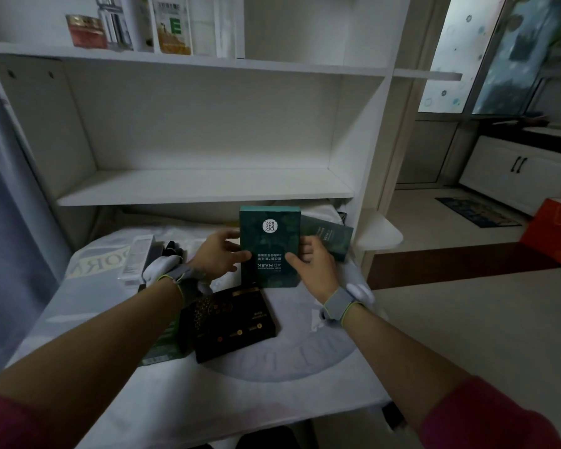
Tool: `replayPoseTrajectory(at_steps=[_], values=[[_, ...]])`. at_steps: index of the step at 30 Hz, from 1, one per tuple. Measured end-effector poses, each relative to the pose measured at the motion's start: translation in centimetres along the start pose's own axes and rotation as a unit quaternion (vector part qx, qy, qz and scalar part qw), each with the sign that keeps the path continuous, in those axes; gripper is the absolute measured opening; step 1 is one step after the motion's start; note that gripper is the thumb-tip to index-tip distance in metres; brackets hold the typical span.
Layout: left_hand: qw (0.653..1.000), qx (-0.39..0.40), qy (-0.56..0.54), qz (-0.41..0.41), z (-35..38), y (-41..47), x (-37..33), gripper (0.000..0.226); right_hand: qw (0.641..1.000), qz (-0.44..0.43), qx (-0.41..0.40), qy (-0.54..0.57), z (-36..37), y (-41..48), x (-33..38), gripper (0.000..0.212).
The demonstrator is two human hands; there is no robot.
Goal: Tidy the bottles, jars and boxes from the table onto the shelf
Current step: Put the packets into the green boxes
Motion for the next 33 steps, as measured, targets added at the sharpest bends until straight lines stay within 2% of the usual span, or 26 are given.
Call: replayPoseTrajectory(at_steps=[3, 6, 13, 20, 25, 33], values=[[1.0, 0.003, 0.018, 0.0, 0.2, 0.0, 0.1, 0.021, 1.0, -0.003, 0.0, -0.009, 0.2, 0.2, -0.1, 0.021], [1.0, -0.021, -0.007, 0.01, 0.3, 0.1, -0.2, 0.015, 1.0, -0.011, -0.001, -0.011, 0.1, 0.6, 0.4, 0.018], [0.991, -0.091, -0.095, 0.036, 0.4, 1.1, -3.0, 0.018, 0.999, -0.022, -0.011, 0.026, -1.0, 3.5, 3.8, 0.021], [0.975, -0.12, -0.18, -0.042, 3.0, 2.2, -2.8, 0.02, 0.999, 0.001, -0.048, 0.021, -2.9, 6.0, 4.6, 0.023], [0.966, -0.121, -0.217, -0.078, 5.5, 2.9, -2.0, 0.019, 0.997, 0.025, -0.063, -0.048, -4.0, 7.4, 3.4, 0.021], [0.956, -0.117, -0.24, -0.118, 8.6, 4.7, -1.0, 0.035, 0.992, 0.025, -0.068, -0.099, -5.5, 10.2, 2.0, 0.02]])
Point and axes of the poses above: each hand's wrist, its own y-axis towards the middle knuckle, its own z-axis out of the palm, x = y × z, the point moved 5 cm from there along y, towards the middle knuckle, and after that the axes turned 15 degrees about z, right-handed, at the moved point
